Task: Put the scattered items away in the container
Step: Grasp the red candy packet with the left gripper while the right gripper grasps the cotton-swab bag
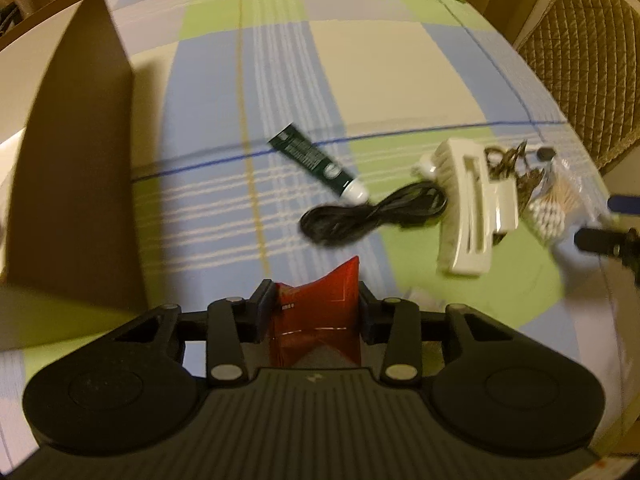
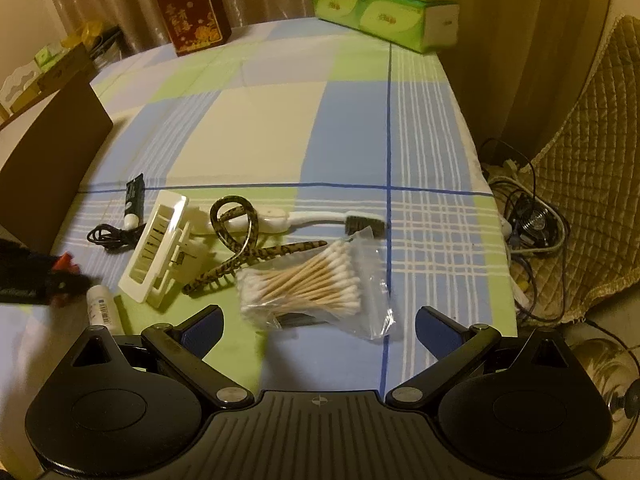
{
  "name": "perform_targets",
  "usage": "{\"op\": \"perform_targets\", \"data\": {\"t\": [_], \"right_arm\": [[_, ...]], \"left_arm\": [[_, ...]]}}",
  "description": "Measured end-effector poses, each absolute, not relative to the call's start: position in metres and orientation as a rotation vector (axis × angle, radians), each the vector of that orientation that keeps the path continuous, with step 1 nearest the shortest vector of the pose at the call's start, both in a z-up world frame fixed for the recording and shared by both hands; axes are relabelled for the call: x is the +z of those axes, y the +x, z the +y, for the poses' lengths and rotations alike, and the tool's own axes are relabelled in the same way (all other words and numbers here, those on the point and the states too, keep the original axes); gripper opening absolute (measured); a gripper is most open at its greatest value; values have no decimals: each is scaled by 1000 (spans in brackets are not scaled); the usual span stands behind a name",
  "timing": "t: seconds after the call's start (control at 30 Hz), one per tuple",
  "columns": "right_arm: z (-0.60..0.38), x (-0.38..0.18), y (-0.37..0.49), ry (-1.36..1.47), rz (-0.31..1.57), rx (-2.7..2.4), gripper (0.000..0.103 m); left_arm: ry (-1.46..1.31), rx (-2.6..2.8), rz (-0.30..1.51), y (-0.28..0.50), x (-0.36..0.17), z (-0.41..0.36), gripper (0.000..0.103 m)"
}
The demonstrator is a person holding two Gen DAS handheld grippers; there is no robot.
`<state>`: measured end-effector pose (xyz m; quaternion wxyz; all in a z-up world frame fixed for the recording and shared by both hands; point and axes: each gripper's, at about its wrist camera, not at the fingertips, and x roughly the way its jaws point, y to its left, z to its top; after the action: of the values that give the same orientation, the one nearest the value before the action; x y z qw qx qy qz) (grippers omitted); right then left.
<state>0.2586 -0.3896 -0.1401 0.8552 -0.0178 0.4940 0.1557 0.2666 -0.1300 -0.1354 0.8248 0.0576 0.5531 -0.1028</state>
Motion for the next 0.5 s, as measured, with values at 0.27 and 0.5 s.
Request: {"op": "perform_targets", "data": {"t": [0.27,0.5], "right_arm": [[-380,-149,275,-40,1029,342,96],[-369,-168,279,-168,1022,394,86]], "left_arm": [[130,-153,1191,242,-133,-111,36],[114,-114,1185,238,-130,-100,34]]}}
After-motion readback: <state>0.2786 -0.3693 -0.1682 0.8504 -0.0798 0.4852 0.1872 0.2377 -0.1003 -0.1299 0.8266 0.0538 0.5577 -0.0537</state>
